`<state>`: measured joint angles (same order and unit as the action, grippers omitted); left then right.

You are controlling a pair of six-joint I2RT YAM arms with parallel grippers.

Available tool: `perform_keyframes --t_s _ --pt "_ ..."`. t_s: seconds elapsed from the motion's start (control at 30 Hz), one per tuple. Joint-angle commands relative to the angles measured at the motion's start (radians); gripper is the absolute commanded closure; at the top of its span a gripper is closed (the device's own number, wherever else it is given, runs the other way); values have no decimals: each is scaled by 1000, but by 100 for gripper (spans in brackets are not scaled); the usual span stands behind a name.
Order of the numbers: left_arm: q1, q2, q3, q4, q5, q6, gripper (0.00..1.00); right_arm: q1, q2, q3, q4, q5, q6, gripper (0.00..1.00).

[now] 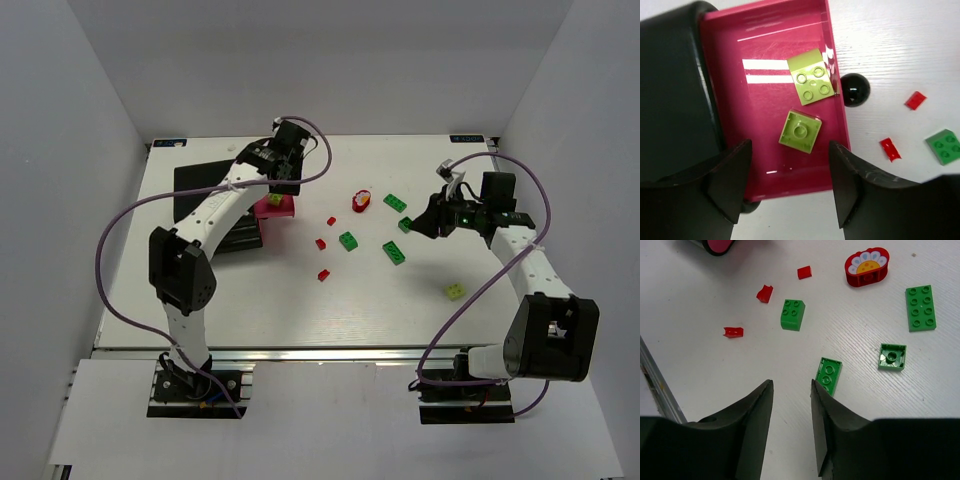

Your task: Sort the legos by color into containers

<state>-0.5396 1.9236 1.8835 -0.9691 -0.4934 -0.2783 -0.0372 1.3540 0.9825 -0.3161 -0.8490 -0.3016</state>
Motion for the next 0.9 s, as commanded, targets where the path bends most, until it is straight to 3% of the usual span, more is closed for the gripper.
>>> perform_keyframes --t_s 0.0,0.03,0.1,0.17,0.23,0.3,0.4,0.53,0.63,0.67,0.7,0.73,0.77,0.8,0.83,0.87 --pt "0 -146 31 35 48 24 28 19 16 4 -11 -39 -40 57" --pt "0 -164 22 53 90 31 29 20 19 4 -15 -44 -47 58" --pt "0 -247 -38 131 156 60 48 34 22 5 -23 -53 -62 62" --pt "0 -320 -105 244 266 82 77 36 25 4 -20 -61 -86 77" --pt "0 -439 -246 376 416 125 100 68 17 2 -24 -62 -129 93" --pt "0 -517 -351 459 543 165 100 79 13 1 -15 -41 -148 100" --pt "-9 -639 -577 596 722 195 100 88 8 7 21 39 -136 100" --pt "-19 -745 -693 688 717 159 100 100 43 66 16 195 -85 100" --pt "-19 -843 -754 727 684 142 100 111 86 128 -139 384 -134 100" --pt "-19 -903 -812 756 662 143 99 108 105 171 -196 449 -169 96" --pt "-19 -932 -848 767 629 142 98 106 111 185 -306 481 -241 67" --pt "-19 -960 -882 794 603 143 97 103 111 191 -348 508 -263 52" --pt "-19 -988 -953 811 581 143 90 102 100 177 -382 586 -283 41" --pt "-19 -1029 -983 823 535 143 85 100 90 160 -415 634 -303 20" --pt "-19 -1043 -1000 823 512 142 79 100 67 142 -419 710 -304 12" --pt "-19 -1049 -992 811 474 142 76 97 56 122 -420 734 -307 11"
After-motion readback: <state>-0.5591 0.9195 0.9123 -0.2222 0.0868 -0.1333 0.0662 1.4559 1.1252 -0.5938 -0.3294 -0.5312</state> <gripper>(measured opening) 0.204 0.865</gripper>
